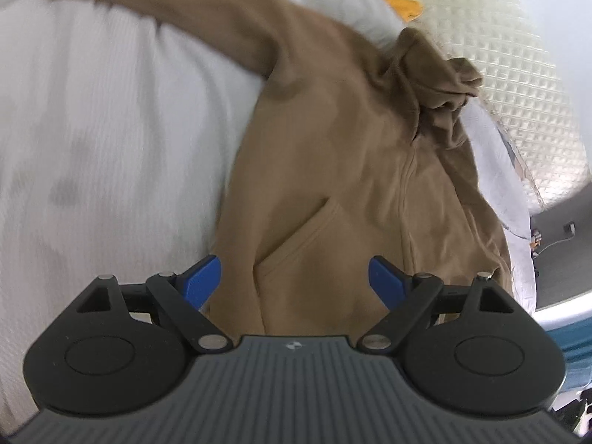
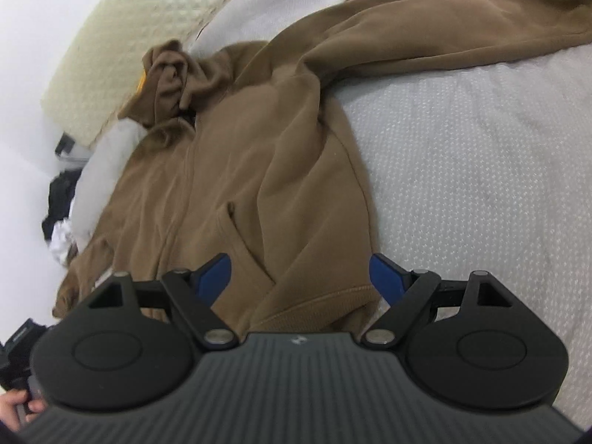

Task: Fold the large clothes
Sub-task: 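Open both grippers and release the hem onto the bed, then grasp the hoodie hem again with both grippers to straighten it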

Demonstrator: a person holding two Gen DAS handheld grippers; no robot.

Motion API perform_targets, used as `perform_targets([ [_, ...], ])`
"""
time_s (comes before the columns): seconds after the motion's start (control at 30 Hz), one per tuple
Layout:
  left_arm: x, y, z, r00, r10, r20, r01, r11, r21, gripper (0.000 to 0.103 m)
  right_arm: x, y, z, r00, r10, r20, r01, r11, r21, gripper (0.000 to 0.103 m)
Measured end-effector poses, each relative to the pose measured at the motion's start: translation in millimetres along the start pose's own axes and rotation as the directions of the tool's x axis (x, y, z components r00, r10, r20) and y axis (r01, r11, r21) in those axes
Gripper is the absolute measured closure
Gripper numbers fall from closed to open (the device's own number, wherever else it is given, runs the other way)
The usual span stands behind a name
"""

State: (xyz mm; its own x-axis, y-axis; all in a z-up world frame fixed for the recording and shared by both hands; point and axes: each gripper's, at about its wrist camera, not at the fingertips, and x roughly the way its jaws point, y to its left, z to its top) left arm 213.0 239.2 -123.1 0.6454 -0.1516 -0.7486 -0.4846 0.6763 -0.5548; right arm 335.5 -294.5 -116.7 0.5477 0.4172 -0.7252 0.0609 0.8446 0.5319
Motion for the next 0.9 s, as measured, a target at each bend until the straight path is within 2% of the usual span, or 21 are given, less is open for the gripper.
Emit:
perform_targets([
  [0.13,12,10,-9,0.999,-0.030,0.043,0.031,0.999,-0.035,0.013,11,-6,5,1.000,0.001,0.004,-0.001,1.000,-0.004,0.020],
  [0.37,40,11,-25,0.997,0.021,0.079,-0.025,0.999,0.041,0.013,35,-38,5,0.999,-0.012,-0.047,0.017,0.993,0.113,0.019],
  [0.5,55,13,-28,0.994,0.057,0.095,-0.063,0.996,0.064,0.014,48,-48,-2,0.993,0.082,-0.088,-0.059,0.970,0.235,0.018],
  [0.6,65,20,-26,0.995,0.062,0.084,-0.066,0.997,0.047,0.014,58,-41,-4,0.995,0.035,-0.091,-0.015,0.978,0.208,0.017],
  [0.77,81,21,-21,0.997,0.069,0.045,-0.071,0.997,0.042,0.015,72,-28,-2,0.995,0.008,-0.098,0.005,0.991,0.137,0.017],
  [0.9,86,14,-20,0.996,0.082,0.025,-0.084,0.994,0.072,0.015,78,-29,-1,0.995,0.021,-0.097,-0.008,0.991,0.134,0.016],
])
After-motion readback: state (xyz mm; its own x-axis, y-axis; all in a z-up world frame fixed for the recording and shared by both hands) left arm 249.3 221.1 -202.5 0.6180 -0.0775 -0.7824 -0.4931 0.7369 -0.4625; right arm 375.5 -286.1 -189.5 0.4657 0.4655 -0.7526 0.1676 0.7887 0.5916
